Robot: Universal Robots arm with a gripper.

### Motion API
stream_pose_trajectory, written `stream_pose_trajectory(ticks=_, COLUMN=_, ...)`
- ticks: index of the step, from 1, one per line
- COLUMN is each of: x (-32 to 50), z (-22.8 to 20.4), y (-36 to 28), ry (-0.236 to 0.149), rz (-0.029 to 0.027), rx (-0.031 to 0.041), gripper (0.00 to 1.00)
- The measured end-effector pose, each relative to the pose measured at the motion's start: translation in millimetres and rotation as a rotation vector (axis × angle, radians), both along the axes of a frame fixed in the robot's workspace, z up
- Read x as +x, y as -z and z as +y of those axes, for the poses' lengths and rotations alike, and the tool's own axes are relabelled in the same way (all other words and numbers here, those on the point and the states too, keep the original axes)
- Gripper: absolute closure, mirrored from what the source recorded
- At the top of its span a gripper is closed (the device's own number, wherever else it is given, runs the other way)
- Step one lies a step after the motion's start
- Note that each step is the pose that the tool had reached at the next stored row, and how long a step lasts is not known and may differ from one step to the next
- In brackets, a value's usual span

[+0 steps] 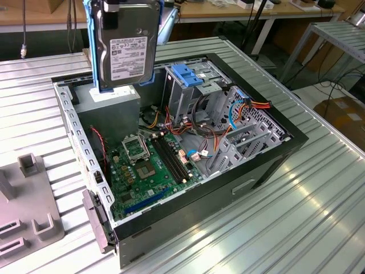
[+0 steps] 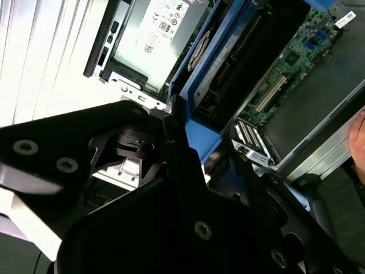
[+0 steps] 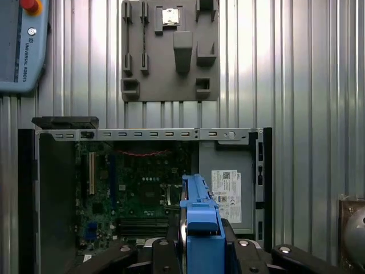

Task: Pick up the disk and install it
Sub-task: 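Pick up the disk, then insert the disk into the insertion slot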

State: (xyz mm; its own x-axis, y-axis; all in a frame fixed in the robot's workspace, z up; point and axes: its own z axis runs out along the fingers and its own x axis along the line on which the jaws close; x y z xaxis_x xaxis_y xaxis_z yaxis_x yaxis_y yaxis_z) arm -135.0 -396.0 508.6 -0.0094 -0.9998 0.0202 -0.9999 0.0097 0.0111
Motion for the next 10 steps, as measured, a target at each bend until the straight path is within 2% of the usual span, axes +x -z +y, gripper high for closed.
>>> stream_pose_trajectory(ticks=2, x=3.6, z=0.0, y=0.4, ry=0.000, rz=-0.0001, rx=-0.0006, gripper=0.63)
stream_pose_trajectory(ticks=10, x=4.6, z=-1.3, y=0.3, ry=0.000, rz=0.0000, rx=-0.0006, gripper=0.63)
